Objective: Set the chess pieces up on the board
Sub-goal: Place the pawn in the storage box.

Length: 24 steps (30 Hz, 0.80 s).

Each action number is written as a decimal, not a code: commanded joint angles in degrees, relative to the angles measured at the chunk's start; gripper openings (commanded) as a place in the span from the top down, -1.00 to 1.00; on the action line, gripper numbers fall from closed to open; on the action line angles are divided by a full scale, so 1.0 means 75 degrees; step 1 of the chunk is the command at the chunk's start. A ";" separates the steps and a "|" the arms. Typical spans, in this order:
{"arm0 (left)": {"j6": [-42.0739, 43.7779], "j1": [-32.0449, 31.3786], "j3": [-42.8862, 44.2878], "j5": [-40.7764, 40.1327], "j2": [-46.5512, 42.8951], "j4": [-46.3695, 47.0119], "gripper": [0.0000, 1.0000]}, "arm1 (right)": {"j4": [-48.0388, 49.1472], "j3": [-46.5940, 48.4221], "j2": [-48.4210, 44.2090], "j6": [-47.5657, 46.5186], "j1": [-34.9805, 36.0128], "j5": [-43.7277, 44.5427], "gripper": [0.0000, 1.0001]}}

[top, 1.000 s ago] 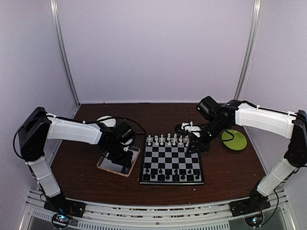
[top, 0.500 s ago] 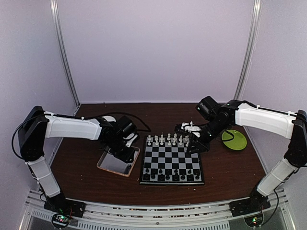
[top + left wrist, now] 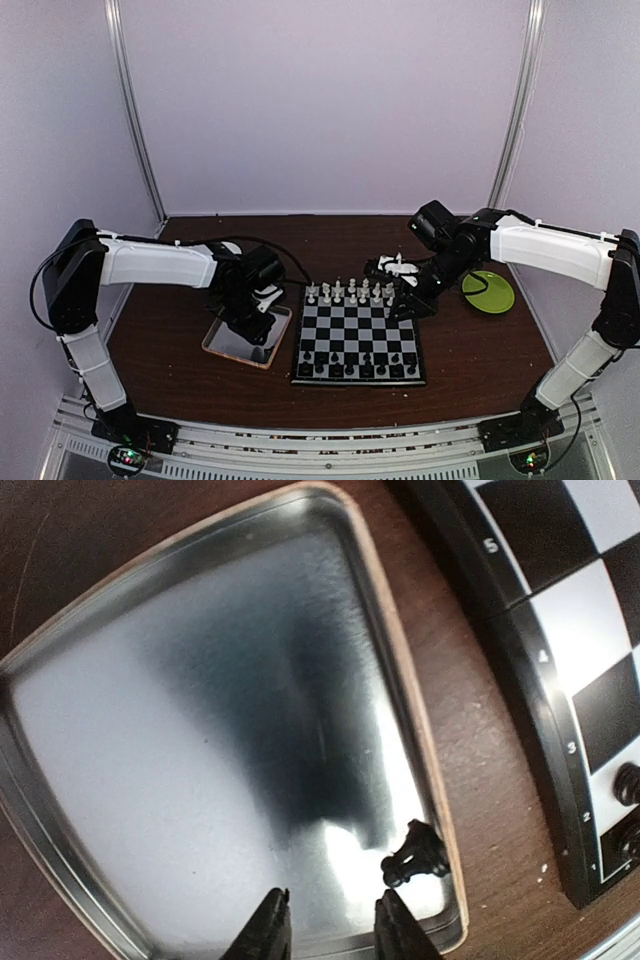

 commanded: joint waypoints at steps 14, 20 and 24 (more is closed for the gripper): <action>-0.7043 0.0074 -0.0862 0.1091 -0.0916 0.1501 0.38 | 0.0015 -0.0067 -0.0017 -0.0091 -0.0001 0.0006 0.58; -0.8220 0.0073 -0.1132 0.0941 -0.1121 0.1354 0.38 | 0.0013 -0.0111 -0.0052 -0.0144 -0.0002 0.0051 0.58; -0.8594 0.0077 -0.1177 0.1165 -0.1043 0.1369 0.38 | 0.0005 -0.0107 -0.0052 -0.0152 -0.0001 0.0053 0.58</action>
